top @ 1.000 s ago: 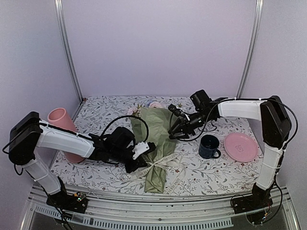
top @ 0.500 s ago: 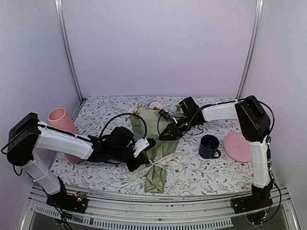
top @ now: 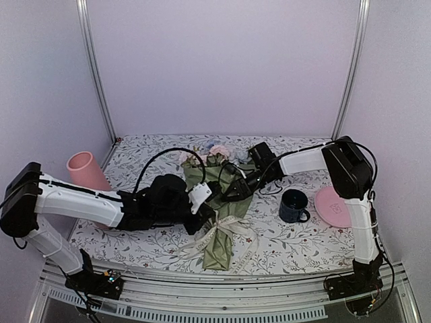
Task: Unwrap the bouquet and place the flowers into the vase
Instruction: Untie the ribbon from the tied bouquet.
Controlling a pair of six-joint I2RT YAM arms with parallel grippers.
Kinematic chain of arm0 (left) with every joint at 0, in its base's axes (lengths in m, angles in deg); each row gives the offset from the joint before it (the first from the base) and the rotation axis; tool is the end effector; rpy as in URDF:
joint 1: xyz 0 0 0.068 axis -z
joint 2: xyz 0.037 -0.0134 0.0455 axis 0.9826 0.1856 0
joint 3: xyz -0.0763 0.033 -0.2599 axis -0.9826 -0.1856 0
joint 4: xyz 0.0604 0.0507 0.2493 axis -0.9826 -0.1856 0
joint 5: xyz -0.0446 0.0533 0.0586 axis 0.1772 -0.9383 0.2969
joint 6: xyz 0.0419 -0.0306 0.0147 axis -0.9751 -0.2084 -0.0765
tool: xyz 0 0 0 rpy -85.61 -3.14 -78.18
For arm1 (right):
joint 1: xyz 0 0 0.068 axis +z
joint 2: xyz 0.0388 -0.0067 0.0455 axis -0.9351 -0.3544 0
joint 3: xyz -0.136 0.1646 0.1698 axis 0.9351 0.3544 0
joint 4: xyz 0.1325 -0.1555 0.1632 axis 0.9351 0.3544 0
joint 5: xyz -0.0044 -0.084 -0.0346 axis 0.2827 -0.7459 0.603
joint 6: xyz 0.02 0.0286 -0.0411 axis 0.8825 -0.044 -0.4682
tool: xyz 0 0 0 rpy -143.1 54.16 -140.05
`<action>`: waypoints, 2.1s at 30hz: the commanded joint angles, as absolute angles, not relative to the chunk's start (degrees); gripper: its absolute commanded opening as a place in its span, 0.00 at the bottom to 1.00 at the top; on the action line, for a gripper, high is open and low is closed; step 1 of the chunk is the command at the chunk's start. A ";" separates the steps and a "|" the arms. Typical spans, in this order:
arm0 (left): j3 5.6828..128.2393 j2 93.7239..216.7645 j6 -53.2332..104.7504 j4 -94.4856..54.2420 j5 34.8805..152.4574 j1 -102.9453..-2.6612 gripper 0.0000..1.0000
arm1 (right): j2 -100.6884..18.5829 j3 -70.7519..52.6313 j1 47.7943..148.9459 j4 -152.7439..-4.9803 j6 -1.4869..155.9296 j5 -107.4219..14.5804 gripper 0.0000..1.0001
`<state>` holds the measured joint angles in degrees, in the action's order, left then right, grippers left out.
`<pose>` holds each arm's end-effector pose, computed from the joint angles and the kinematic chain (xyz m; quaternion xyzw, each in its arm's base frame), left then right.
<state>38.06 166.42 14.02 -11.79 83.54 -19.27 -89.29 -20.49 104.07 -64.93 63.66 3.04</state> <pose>0.1586 -0.2730 0.1932 0.4336 0.7637 -0.2262 0.4214 0.3608 0.2874 0.1193 -0.4265 0.7385 0.5052 0.1325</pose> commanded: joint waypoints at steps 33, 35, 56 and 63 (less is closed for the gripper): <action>62.47 150.97 -2.52 -19.63 63.83 -13.65 0.00 | -94.01 -21.32 104.58 -62.61 64.33 -0.18 0.50; 62.82 150.20 -3.38 -19.94 62.39 -13.48 0.00 | -94.01 -21.32 104.58 -62.59 64.34 -0.15 0.50; 60.76 152.10 45.45 -67.53 55.99 -20.80 0.00 | -74.70 -21.98 100.29 -49.63 54.20 4.77 0.59; 57.22 155.69 56.97 -81.89 66.81 -22.73 0.00 | -65.54 -14.55 100.03 -40.79 45.22 1.07 0.61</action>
